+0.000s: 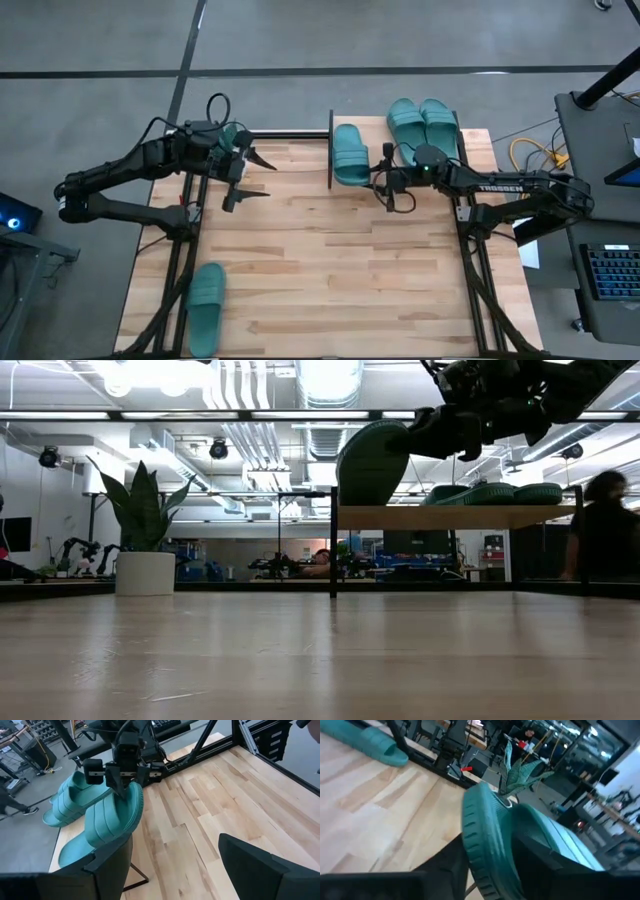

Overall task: Pick and place slides into the shelf
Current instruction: Put the top green slipper on the shelf

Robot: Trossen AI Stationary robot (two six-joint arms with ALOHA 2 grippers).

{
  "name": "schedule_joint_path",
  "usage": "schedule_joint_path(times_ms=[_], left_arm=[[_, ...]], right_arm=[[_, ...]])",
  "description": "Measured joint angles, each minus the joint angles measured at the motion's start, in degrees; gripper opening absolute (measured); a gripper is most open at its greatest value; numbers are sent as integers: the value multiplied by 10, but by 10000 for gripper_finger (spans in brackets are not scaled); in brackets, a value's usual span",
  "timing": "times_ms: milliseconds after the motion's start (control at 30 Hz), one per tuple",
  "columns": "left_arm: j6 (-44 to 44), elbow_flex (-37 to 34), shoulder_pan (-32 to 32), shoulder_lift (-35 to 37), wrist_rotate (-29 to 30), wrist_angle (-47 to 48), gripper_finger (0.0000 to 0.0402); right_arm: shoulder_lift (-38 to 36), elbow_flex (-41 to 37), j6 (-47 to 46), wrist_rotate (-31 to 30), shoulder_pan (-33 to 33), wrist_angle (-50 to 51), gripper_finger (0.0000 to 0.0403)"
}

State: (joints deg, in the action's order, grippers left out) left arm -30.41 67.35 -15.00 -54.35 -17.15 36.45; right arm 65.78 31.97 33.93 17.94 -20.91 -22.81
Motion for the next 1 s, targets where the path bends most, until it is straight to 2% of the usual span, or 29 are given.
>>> schedule_joint_path(times_ms=[200,400,733,1000], left_arm=[[0,0,0,1,0,-5,279],[0,0,0,1,0,-5,279],[1,-1,0,1,0,-15,279],[2,-1,0,1,0,-16,279]], right_arm=[[0,0,-48,0,0,2,194],[0,1,-107,0,0,-1,227],[0,3,-257,0,0,-2,242],[-2,4,-279,0,21,-3,242]])
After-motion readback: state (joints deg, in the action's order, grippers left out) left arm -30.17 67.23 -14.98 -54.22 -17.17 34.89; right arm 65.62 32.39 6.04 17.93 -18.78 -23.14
